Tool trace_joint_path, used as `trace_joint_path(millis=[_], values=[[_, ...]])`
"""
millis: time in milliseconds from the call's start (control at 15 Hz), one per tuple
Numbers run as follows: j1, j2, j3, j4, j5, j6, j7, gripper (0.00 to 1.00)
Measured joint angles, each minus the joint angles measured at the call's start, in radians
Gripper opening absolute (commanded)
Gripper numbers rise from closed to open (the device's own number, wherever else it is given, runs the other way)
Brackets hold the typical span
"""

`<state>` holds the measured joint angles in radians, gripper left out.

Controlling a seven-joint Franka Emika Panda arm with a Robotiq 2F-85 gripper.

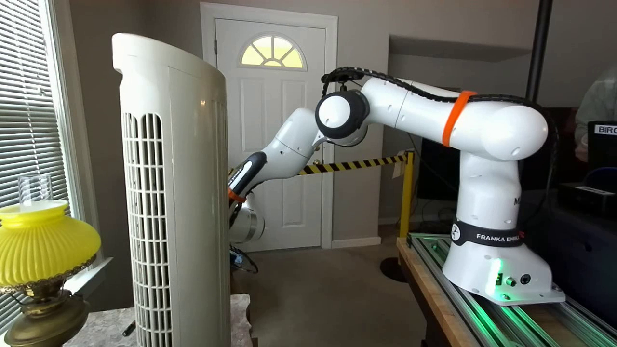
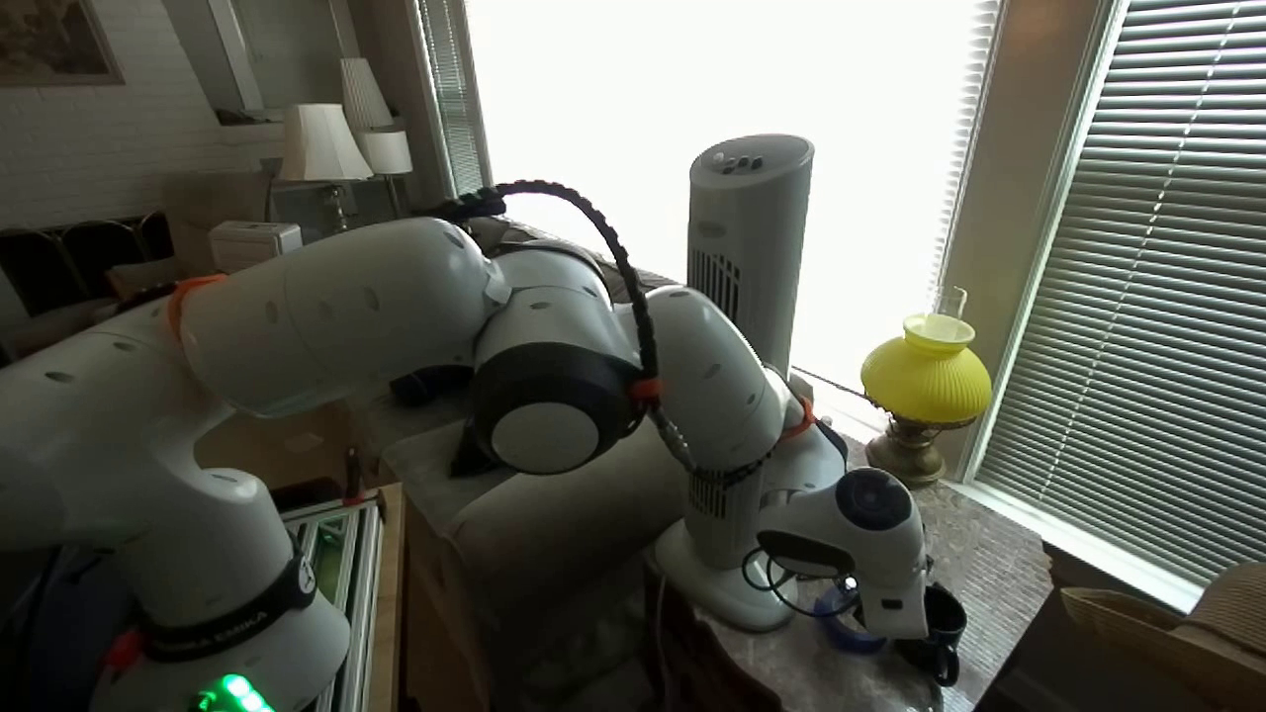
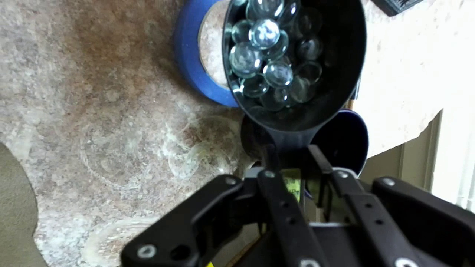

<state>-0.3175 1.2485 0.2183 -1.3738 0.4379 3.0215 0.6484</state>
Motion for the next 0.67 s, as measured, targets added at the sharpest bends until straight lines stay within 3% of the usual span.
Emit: trace_joint_path(millis=[200,267,667], values=[[-0.011,0.000,0.012,-0.002,0.004,0.000,-0.019,0.23],[-0.011,0.000,0.012,-0.003,0.004,0.000,-0.019,0.06],[-0.007,0.005,0.012,0.014,0.022,-0.001,-0.052,0.06]])
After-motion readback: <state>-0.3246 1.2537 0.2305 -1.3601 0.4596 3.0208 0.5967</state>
